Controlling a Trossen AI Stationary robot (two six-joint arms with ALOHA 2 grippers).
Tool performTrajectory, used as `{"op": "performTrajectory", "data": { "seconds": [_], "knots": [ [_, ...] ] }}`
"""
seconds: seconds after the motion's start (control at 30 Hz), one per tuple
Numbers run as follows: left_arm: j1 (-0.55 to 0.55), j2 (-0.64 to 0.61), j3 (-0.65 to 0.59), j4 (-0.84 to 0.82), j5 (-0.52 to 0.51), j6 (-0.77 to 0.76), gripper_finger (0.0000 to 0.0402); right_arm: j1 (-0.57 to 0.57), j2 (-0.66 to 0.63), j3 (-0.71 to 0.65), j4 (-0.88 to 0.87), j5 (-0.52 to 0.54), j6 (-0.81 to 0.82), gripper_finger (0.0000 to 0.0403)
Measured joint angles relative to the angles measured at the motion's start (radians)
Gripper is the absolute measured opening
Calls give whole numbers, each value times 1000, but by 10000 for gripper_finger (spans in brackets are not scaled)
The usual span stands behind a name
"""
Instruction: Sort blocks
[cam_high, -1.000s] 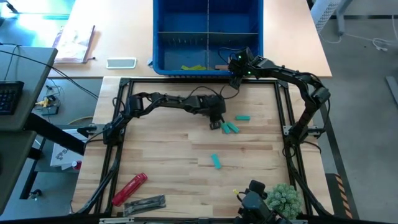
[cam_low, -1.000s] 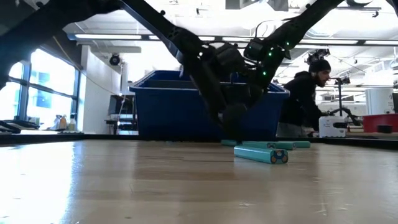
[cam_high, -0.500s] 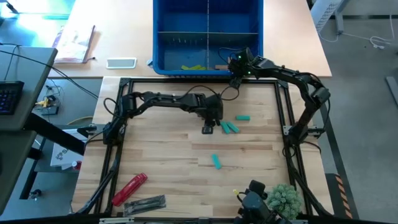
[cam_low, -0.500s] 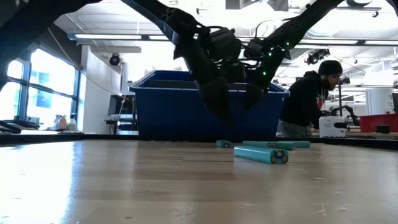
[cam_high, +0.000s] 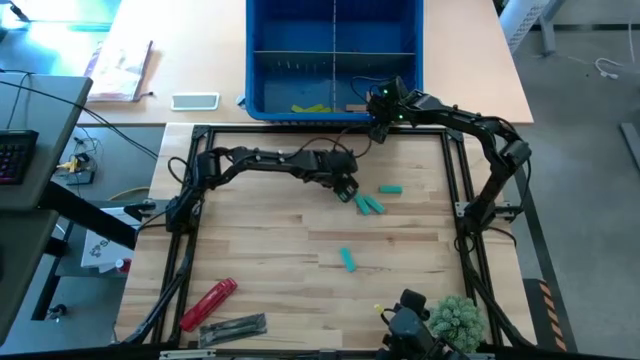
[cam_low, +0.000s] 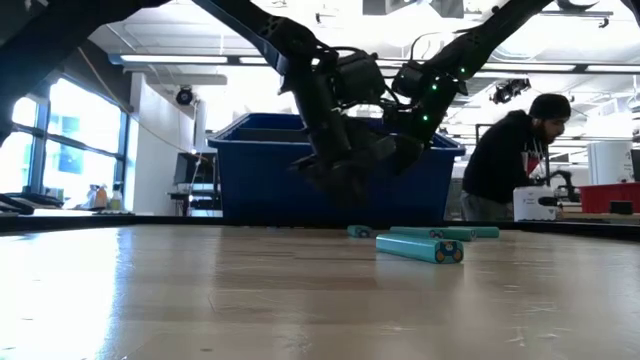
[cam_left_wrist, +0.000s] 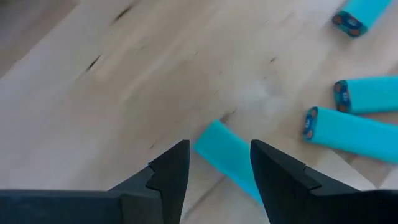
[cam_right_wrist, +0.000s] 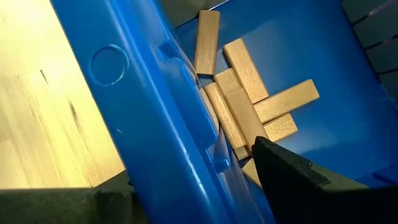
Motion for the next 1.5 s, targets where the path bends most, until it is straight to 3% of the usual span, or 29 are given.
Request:
{"op": "performTrajectory", "data": {
  "seconds": [0.27,0.47,0.63,0.77,1.07,1.33,1.5],
  "knots": [
    [-39,5,0,-2,-8,-207,152,0,0,0,0,-21,0,194],
    [-63,28,0,-1,-5,-263,152,-1,0,0,5,-104,0,194],
    [-35,61,2,-15,82,-277,152,-1,0,0,3,-109,0,194],
    [-7,69,5,-84,61,-291,152,-1,0,0,3,-110,0,194],
    [-11,58,2,-208,-138,-82,152,0,0,0,3,-113,-2,194],
    [-23,58,0,-134,-151,97,152,0,0,0,2,-113,-3,194],
    [-17,58,0,-97,-149,133,152,0,0,0,2,-113,-3,194]
  ]
}}
